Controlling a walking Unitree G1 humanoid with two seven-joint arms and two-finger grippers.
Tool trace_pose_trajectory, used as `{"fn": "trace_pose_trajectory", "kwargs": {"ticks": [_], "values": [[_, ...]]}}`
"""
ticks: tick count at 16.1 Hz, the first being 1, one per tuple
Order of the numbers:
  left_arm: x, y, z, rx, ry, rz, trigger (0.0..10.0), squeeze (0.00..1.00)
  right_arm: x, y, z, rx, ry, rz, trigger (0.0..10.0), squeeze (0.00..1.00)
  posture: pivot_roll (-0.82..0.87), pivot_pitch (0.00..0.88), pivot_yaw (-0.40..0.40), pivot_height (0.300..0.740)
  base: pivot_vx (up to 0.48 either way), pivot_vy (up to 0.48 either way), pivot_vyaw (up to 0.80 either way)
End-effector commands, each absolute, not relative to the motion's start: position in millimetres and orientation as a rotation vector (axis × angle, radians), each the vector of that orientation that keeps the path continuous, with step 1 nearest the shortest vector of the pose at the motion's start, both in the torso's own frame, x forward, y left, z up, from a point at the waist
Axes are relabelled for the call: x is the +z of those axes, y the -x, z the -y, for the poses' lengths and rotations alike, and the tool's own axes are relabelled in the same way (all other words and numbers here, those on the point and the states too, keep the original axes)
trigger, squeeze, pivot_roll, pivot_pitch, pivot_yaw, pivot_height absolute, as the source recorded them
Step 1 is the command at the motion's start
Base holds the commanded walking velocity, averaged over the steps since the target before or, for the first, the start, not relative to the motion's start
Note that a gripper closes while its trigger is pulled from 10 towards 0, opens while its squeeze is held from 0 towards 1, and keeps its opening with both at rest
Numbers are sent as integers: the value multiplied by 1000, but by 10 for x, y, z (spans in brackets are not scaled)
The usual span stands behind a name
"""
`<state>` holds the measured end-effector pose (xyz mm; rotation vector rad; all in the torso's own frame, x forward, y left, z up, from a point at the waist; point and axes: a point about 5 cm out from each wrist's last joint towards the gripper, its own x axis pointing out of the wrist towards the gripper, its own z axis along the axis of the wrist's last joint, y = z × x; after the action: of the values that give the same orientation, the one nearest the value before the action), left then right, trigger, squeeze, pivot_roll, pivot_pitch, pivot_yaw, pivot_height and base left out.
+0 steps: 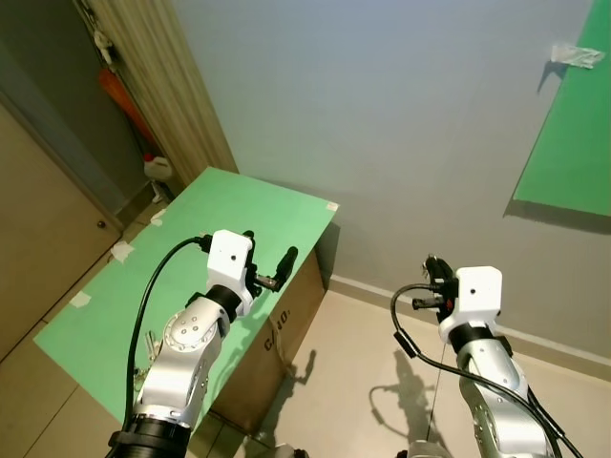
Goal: Hang keys on a hook
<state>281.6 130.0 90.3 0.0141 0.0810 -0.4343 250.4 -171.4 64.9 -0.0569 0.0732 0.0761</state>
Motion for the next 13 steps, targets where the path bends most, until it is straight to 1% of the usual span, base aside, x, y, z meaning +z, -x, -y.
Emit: {"fn": "trace_pose_trajectory", "kwargs": {"ticks": [1, 7, 9, 10, 11, 12, 13], "values": [[866, -2805, -1369, -420, -33, -94, 10000, 0, 645, -2505, 1646, 102, 60, -73, 0, 0, -256, 11, 171, 740, 0, -472, 0], [871, -2796, -1317, -469, -21, -85, 10000, 0, 657, -2532, 1675, 96, 90, -70, 0, 0, -269, 9, 178, 740, 0, -470, 0], [870, -2821, -1339, -441, 1, -82, 10000, 0, 721, -2557, 1646, 180, 125, -32, 0, 0, -272, 9, 179, 740, 0, -472, 0], [862, -2824, -1365, -412, -1, -78, 10000, 0, 753, -2584, 1626, 241, 117, -24, 0, 0, -272, 6, 176, 740, 0, -326, 0], [852, -2792, -1426, -366, -6, -74, 10000, 0, 788, -2658, 1649, 270, 110, -24, 0, 0, -254, 3, 160, 740, 0, 0, 0], [825, -2708, -1497, -327, -4, -77, 10000, 0, 813, -2751, 1685, 279, 97, -29, 0, 0, -230, 0, 142, 740, 0, 0, 0], [781, -2533, -1588, -249, -2, -87, 10000, 0, 815, -2869, 1684, 310, 95, -51, 0, 0, -175, 0, 100, 740, 0, 0, 0]]}}
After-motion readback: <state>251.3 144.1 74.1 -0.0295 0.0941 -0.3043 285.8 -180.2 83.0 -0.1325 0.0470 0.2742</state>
